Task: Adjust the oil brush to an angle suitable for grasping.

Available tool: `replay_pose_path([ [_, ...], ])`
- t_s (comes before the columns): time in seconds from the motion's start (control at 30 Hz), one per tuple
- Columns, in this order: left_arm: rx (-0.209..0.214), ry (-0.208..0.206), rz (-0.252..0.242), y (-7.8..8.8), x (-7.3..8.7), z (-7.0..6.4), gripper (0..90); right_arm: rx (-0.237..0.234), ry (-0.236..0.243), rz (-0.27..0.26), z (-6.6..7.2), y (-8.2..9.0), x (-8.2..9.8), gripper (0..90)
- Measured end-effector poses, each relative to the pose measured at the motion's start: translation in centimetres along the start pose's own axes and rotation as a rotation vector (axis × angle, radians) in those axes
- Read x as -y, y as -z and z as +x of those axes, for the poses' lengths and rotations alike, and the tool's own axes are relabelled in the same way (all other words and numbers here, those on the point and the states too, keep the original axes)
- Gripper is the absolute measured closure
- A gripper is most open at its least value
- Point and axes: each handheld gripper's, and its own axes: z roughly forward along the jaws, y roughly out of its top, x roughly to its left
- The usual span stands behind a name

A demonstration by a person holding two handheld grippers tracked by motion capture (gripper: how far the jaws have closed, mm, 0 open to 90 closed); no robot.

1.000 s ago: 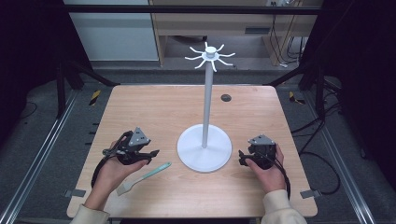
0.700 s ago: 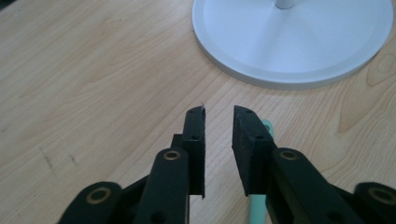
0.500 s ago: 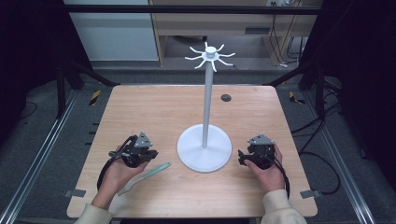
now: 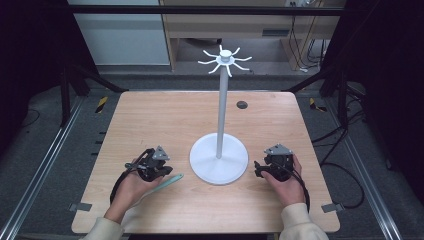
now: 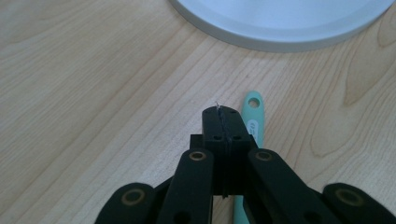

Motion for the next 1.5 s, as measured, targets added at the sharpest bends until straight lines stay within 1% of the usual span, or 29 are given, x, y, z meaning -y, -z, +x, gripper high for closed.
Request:
replay_pose_path([
  [0.17,0.018,-0.033,0.031,-0.9,-0.2,-0.5,90.0,0.0,0.0,0.001,0.0,0.0,0.0,16.1],
  [0.27,0.014,-0.047,0.044,-1.2,-0.2,-0.7,90.0,-0.003,0.0,0.003,0.1,0.0,0.0,16.1],
  [0.37,0.013,-0.047,0.045,-1.3,-0.2,-0.6,90.0,-0.004,0.004,0.002,0.1,0.0,0.0,16.2],
  [0.6,0.028,-0.045,0.049,-1.4,-0.2,-0.5,90.0,-0.003,0.001,0.003,0.0,-0.1,0.0,16.1],
  [0.7,0.028,-0.047,0.05,-1.4,-0.2,-0.6,90.0,-0.01,0.002,0.007,0.1,-0.1,0.1,16.2],
  [0.8,0.042,-0.065,0.053,-1.4,-0.2,-0.7,90.0,-0.011,0.009,0.007,0.1,-0.1,0.1,16.2],
  [0.83,0.055,-0.069,0.055,-1.3,-0.2,-0.7,90.0,-0.011,0.008,0.008,0.1,-0.1,0.1,16.2],
  [0.87,0.066,-0.078,0.055,-1.3,-0.2,-0.9,90.0,-0.012,0.005,0.008,0.1,-0.1,0.1,16.1],
  [0.93,0.073,-0.091,0.06,-1.3,-0.2,-1.2,90.0,-0.011,0.002,0.009,0.0,-0.1,0.1,16.1],
  [1.0,0.094,-0.102,0.061,-1.3,-0.2,-1.5,90.0,-0.01,0.003,0.009,-0.1,-0.1,0.1,16.1],
  [1.07,0.098,-0.112,0.064,-1.2,-0.3,-1.8,90.0,-0.009,-0.002,0.014,-0.1,-0.1,0.1,16.1],
  [1.23,0.089,-0.13,0.074,-1.1,-0.4,-2.1,90.0,-0.008,0.003,0.014,-0.1,-0.2,0.1,16.0],
  [1.3,0.08,-0.13,0.064,-0.9,-0.4,-2.2,90.0,-0.008,-0.001,0.011,-0.1,-0.1,0.1,15.9],
  [1.37,0.072,-0.131,0.05,-0.4,-0.5,-2.3,90.0,-0.008,0.003,0.009,-0.2,-0.1,0.1,15.9],
  [1.5,0.053,-0.128,0.028,0.9,-0.5,-2.6,90.0,-0.01,-0.004,0.006,-0.3,0.0,0.2,15.5],
])
